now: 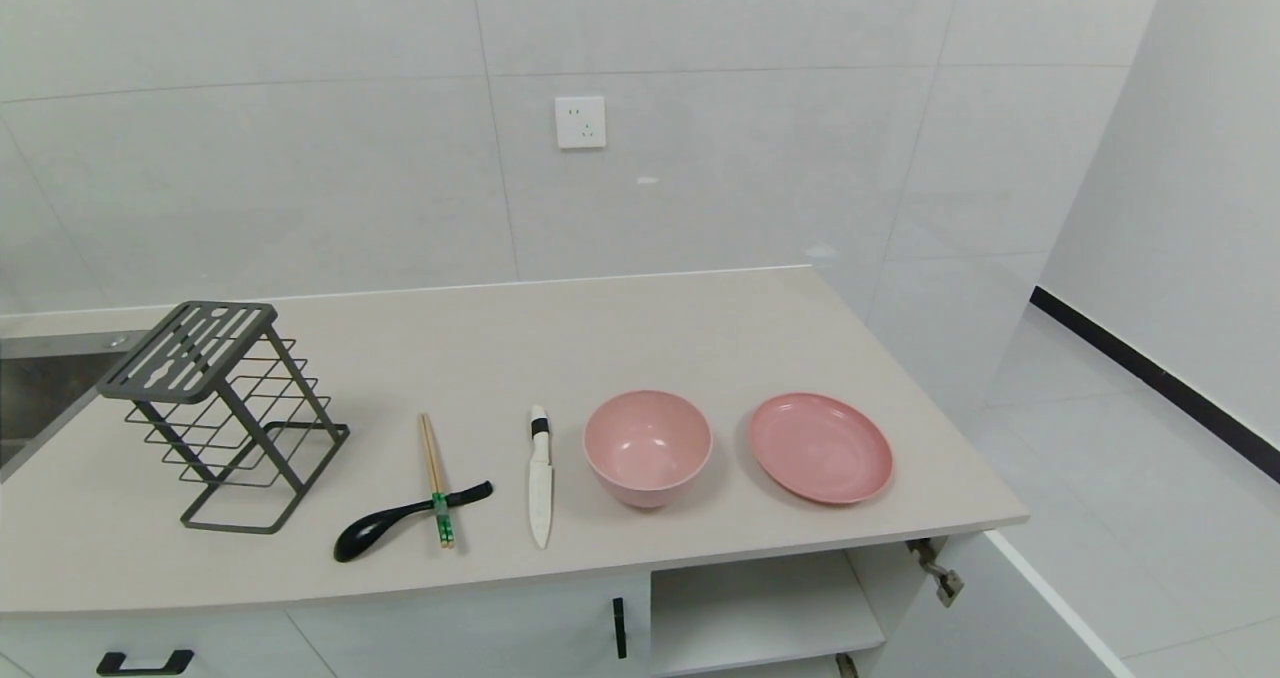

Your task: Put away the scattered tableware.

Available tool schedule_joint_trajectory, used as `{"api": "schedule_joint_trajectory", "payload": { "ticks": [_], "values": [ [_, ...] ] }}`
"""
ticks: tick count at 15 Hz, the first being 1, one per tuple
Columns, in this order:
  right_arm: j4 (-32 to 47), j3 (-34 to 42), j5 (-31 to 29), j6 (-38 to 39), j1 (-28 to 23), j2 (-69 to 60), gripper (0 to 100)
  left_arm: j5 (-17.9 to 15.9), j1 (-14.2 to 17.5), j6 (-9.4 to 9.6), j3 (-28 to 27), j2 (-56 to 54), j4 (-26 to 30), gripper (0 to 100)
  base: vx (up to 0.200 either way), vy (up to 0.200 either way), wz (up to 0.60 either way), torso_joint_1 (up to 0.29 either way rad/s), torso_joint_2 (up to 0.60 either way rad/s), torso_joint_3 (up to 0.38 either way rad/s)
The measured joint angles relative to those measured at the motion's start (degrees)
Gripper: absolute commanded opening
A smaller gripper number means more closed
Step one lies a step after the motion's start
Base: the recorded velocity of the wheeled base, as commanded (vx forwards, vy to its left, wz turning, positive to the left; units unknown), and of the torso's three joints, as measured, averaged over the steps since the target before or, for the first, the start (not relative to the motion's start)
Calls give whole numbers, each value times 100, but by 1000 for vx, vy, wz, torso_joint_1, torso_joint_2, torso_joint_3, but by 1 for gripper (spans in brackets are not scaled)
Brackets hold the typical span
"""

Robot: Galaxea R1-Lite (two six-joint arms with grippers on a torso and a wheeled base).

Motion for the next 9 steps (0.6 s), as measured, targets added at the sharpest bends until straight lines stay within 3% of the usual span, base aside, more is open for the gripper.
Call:
{"api": "schedule_joint_trajectory", "payload": {
  "ticks": [4, 9],
  "values": [
    [878, -646, 753, 11, 100, 581, 100, -5, 0, 0, 0, 0, 0, 100, 0, 0, 0, 0, 0, 0],
    [903, -1090, 1134, -7, 633, 2395, 100, -5, 0, 0, 0, 0, 0, 100, 0, 0, 0, 0, 0, 0]
  ]
}}
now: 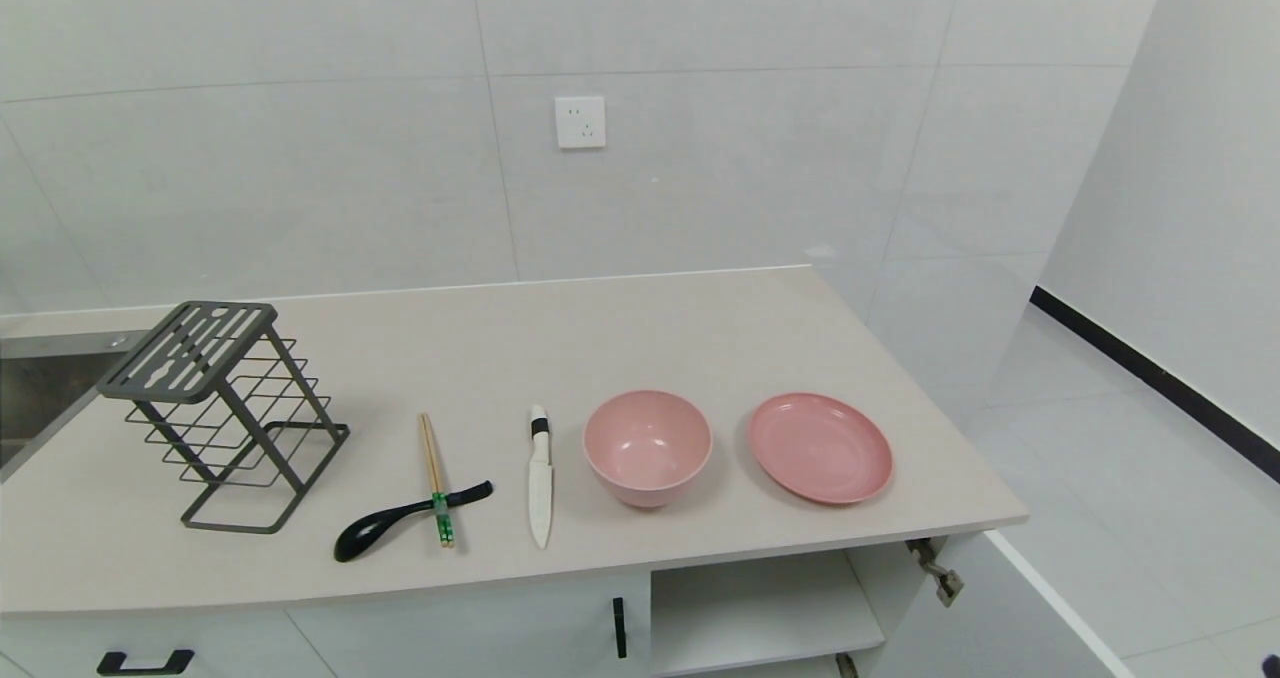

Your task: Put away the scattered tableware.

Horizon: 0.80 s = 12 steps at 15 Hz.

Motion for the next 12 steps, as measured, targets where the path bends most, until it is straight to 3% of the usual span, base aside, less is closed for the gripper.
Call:
{"api": "schedule_joint_trajectory", "payload": {
  "ticks": [12],
  "values": [
    [-2450, -228, 268, -285, 189, 4155, 100, 0, 0, 2, 0, 0, 2, 100, 0, 0, 0, 0, 0, 0]
  ]
}}
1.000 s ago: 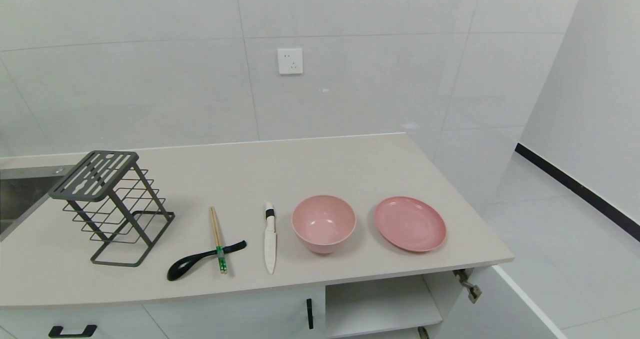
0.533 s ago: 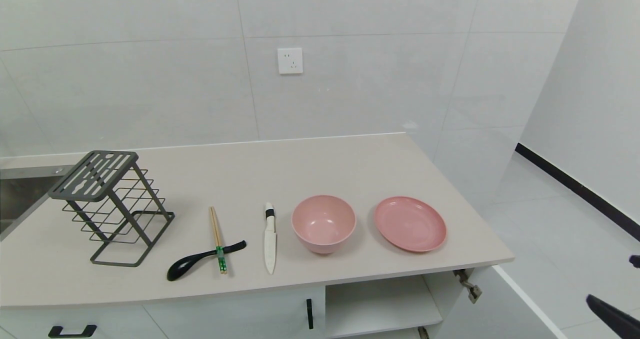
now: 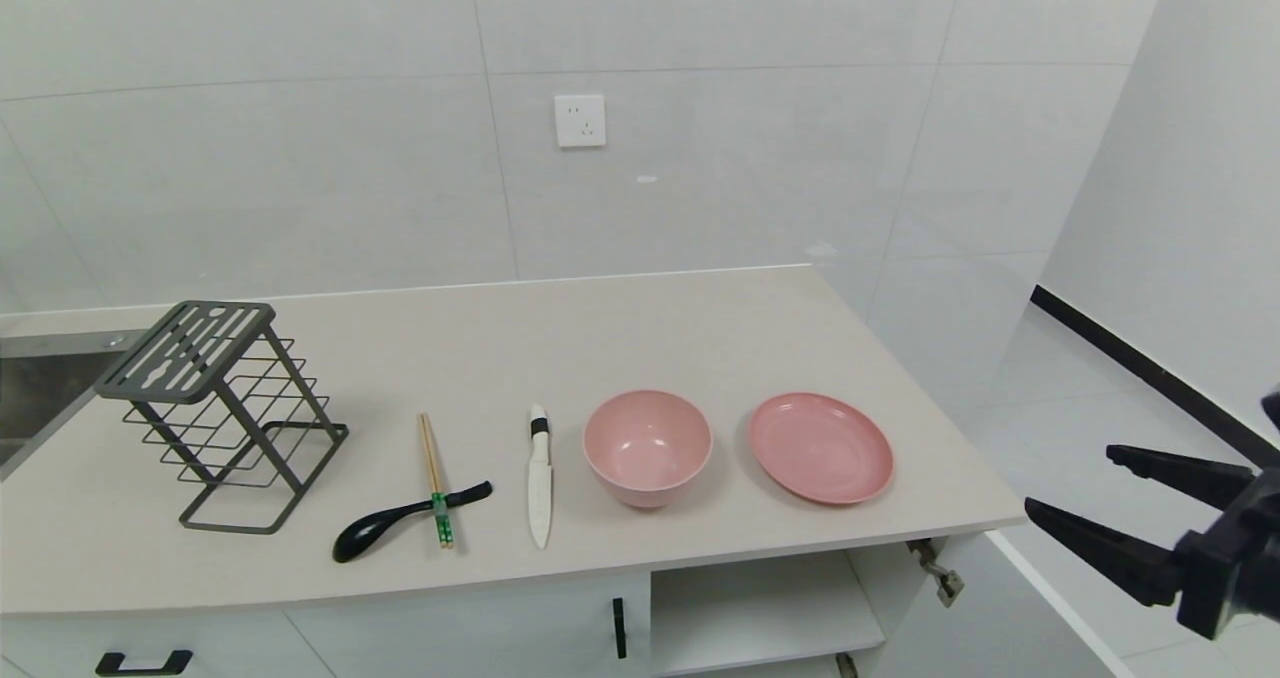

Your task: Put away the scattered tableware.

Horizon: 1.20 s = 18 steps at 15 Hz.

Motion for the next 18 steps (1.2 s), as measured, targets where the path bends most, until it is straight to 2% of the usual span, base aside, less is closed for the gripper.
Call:
{"api": "schedule_joint_trajectory", "payload": {
  "ticks": [8, 18],
  "values": [
    [-1488, -57, 40, -60, -79, 2133, 100, 2, 0, 0, 0, 0, 0, 100, 0, 0, 0, 0, 0, 0],
    [-2901, -874, 642, -187, -614, 4557, 100, 2, 0, 2, 0, 0, -2, 100, 0, 0, 0, 0, 0, 0]
  ]
}}
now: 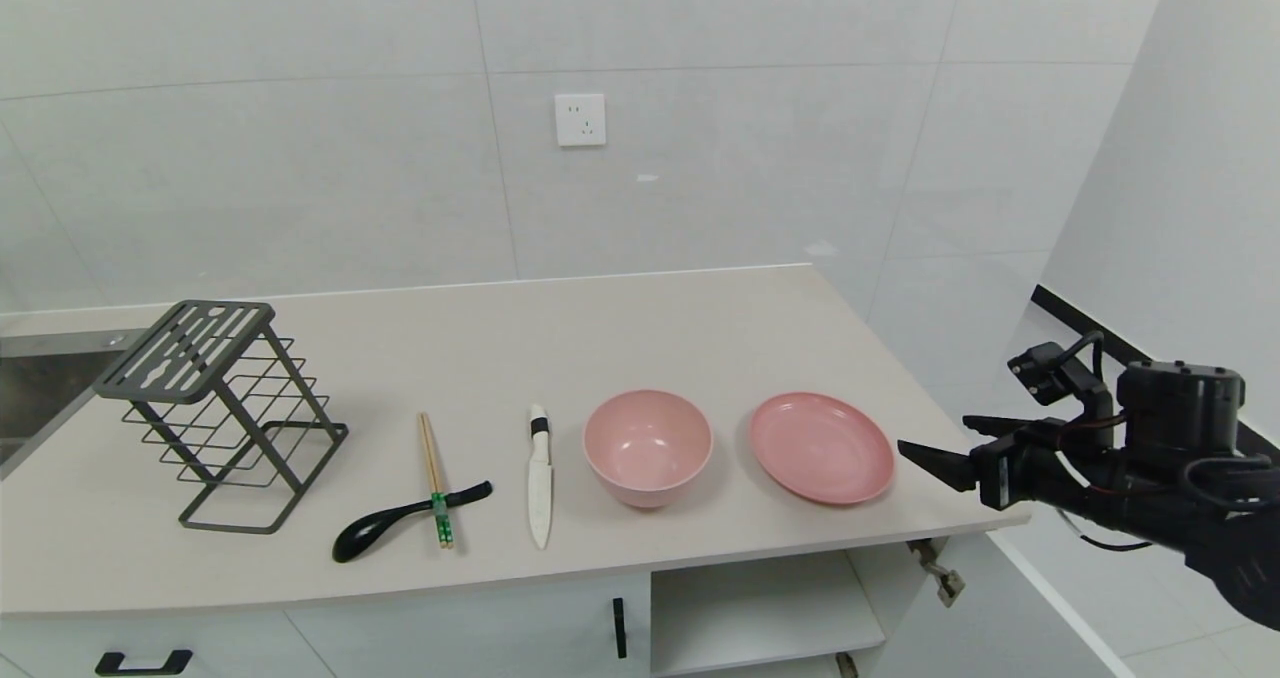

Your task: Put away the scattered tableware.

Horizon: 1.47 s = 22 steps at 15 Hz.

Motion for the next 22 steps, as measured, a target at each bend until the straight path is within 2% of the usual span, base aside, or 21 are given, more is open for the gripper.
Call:
{"api": "schedule_joint_trajectory", "payload": {
  "ticks": [6, 12, 16, 22],
  "values": [
    [-123, -783, 55, -21, -16, 972, 100, -2, 0, -2, 0, 0, 0, 100, 0, 0, 0, 0, 0, 0],
    [-143, -1207, 48, -11, -60, 1686, 100, 0, 0, -2, 0, 0, 2, 100, 0, 0, 0, 0, 0, 0],
    [-149, -1629, 39, 222, -52, 2042, 100, -2, 0, -5, 0, 0, 0, 100, 0, 0, 0, 0, 0, 0],
    [-154, -1855, 20, 219, 39, 2475, 100, -2, 0, -2, 0, 0, 0, 100, 0, 0, 0, 0, 0, 0]
  ]
}}
